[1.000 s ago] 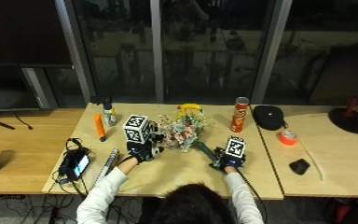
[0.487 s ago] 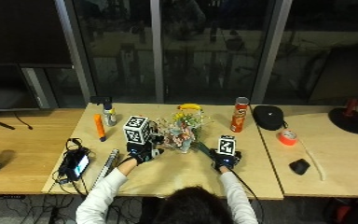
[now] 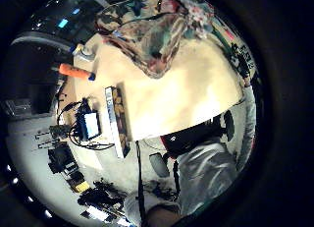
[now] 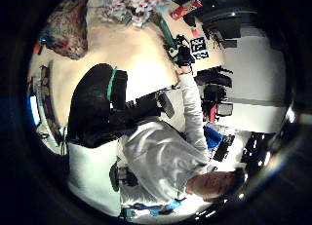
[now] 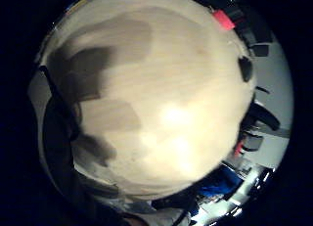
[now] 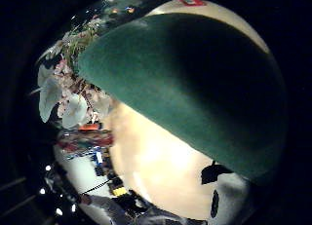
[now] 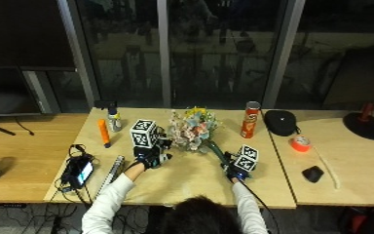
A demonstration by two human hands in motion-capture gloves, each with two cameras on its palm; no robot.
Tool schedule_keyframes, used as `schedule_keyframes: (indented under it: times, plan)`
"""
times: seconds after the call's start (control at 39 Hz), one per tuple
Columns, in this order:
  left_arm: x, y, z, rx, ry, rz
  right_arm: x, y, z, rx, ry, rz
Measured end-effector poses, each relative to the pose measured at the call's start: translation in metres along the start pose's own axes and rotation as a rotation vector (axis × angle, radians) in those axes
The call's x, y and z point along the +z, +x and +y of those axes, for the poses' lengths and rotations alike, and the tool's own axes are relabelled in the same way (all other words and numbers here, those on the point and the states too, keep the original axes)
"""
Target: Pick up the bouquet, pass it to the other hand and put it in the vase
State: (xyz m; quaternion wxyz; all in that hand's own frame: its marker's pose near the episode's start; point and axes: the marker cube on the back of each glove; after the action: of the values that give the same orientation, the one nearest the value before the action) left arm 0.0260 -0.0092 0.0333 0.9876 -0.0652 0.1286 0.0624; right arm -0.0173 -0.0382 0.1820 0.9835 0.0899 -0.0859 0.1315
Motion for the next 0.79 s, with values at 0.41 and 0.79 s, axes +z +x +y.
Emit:
schedule_keyframes:
  times: [0.41,0.79]
  plan:
    - [-0.010,0.044,-0.034,0.134,0.140,0.341,-0.082,-0.074,0.017,-0.199,0.133,-0.863]
    - [-0.021,0.122,-0.087,0.363,0.016,1.137,-0.103,-0.144,0.035,-0.447,0.172,-1.374]
